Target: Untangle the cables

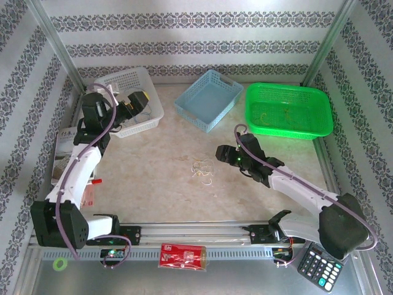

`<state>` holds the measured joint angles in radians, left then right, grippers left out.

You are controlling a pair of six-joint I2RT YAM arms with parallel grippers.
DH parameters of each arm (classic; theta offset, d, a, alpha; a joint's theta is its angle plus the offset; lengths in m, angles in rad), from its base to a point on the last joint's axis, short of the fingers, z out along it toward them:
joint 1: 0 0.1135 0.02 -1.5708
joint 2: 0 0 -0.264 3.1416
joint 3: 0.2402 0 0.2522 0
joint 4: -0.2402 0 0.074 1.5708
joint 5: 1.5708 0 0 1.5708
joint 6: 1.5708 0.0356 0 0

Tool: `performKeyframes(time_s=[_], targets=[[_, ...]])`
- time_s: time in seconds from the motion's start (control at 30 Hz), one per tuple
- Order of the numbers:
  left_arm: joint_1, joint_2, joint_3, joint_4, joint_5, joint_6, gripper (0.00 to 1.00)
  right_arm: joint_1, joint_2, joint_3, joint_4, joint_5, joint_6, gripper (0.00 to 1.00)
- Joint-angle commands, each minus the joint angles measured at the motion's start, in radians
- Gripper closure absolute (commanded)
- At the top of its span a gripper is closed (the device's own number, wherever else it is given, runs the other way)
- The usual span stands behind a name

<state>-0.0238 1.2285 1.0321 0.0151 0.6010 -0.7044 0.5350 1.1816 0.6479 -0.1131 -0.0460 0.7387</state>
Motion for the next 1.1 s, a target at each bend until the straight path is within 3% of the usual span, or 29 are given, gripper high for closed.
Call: performKeyframes(time_s=[0.0,0.23,0.5,0.8,1.07], targets=[[-0.052,-0.04,-0.031,-0.084,-0.013,0.033,0.0,0.014,0.03,0.046,-0.042,-0.006,0.014,0.36],[-0.176,-0.107,-0.089,-0.193,-0.082,0.094,0.0,0.019,0.137,0.116,-0.06,-0.071,-0.056,0.42],[-0.201,-0.171,-0.212,-0.133,-0.127,0.012,0.0,0.058,0.319,0.339,-0.227,-0.08,-0.276,0.43],[-0.2,-0.208,-0.292,-0.084,-0.233,-0.06,0.0,0.08,0.539,0.583,-0.443,-0.01,-0.513,0.45],[-0.2,-0.176,-0.298,-0.044,-0.217,-0.067,0.0,0.05,0.5,0.497,-0.389,-0.033,-0.457,0.48]])
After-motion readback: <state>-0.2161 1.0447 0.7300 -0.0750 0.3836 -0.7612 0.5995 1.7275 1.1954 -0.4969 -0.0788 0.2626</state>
